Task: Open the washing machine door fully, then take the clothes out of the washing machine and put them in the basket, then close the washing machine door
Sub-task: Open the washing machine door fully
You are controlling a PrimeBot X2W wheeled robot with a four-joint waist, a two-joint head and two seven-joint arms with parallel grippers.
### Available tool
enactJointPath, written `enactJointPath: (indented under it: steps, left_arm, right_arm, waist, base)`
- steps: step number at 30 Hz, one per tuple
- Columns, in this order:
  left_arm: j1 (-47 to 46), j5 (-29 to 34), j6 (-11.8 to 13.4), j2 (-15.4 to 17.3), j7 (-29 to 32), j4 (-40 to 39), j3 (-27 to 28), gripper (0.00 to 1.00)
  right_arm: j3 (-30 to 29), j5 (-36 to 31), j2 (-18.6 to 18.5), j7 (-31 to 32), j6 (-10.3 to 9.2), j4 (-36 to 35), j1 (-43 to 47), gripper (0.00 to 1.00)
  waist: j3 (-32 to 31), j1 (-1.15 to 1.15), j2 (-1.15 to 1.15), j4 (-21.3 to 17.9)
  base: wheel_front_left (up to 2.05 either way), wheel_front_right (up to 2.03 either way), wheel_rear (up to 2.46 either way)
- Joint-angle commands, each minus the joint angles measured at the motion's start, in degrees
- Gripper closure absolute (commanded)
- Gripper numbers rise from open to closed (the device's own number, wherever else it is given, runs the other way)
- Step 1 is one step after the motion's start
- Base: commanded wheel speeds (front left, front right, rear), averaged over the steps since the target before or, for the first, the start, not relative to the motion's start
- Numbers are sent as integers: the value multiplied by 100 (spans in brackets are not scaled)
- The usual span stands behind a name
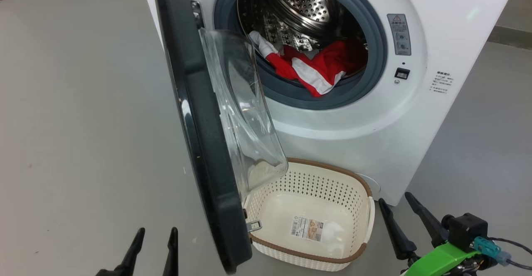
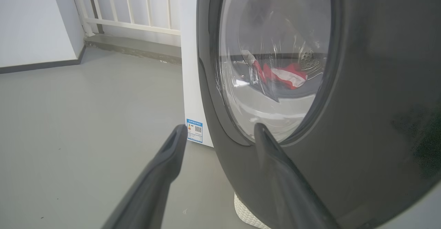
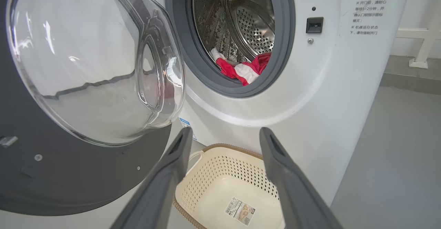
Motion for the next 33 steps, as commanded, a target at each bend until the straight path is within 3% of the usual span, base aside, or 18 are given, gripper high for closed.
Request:
enactJointPath:
  steps: [1, 12, 13, 14, 19, 24, 29, 33]
  left_arm:
    - [-126, 17, -15, 55, -70, -103, 171, 0]
    - [-110, 24, -11, 55, -70, -134, 177, 0]
    - [-124, -10, -12, 55, -70, -178, 191, 77]
    - [-133, -51, -15, 55, -70, -234, 216, 100]
    - [-243, -271, 17, 55, -70, -735, 459, 100]
    - [-443, -537, 120, 55, -70, -1857, 592, 100]
    - [-498, -662, 151, 55, -70, -2954, 136, 100]
    - [-440, -580, 67, 55, -70, -3340, -491, 100]
  right_arm:
    - [81, -66, -13, -77, 36, -83, 26, 0]
    - [-37, -216, 52, -77, 36, -61, 82, 0]
    - [-54, -229, 54, -77, 36, -64, 81, 0]
    - [-69, -245, 56, -77, 36, -70, 80, 0]
    - [-110, -286, 76, -77, 36, -92, 103, 0]
    - [-122, -305, 85, -78, 36, -118, 114, 0]
    - [-122, -328, 84, -78, 36, -144, 104, 0]
    - [-120, -341, 84, -78, 36, -155, 92, 0]
  waist:
    - [-9, 0, 0, 5]
    - [-47, 0, 0, -29]
    - [-50, 0, 0, -30]
    - [-53, 0, 0, -30]
    - [-73, 0, 0, -15]
    - [-81, 0, 0, -10]
    - [-71, 0, 0, -24]
    - [-57, 0, 0, -46]
  base:
    - [0, 0, 0]
    - [0, 0, 0]
    - [0, 0, 0]
    - [0, 0, 0]
    - [0, 0, 0]
    - [0, 0, 0]
    - [0, 0, 0]
    - [0, 0, 0]
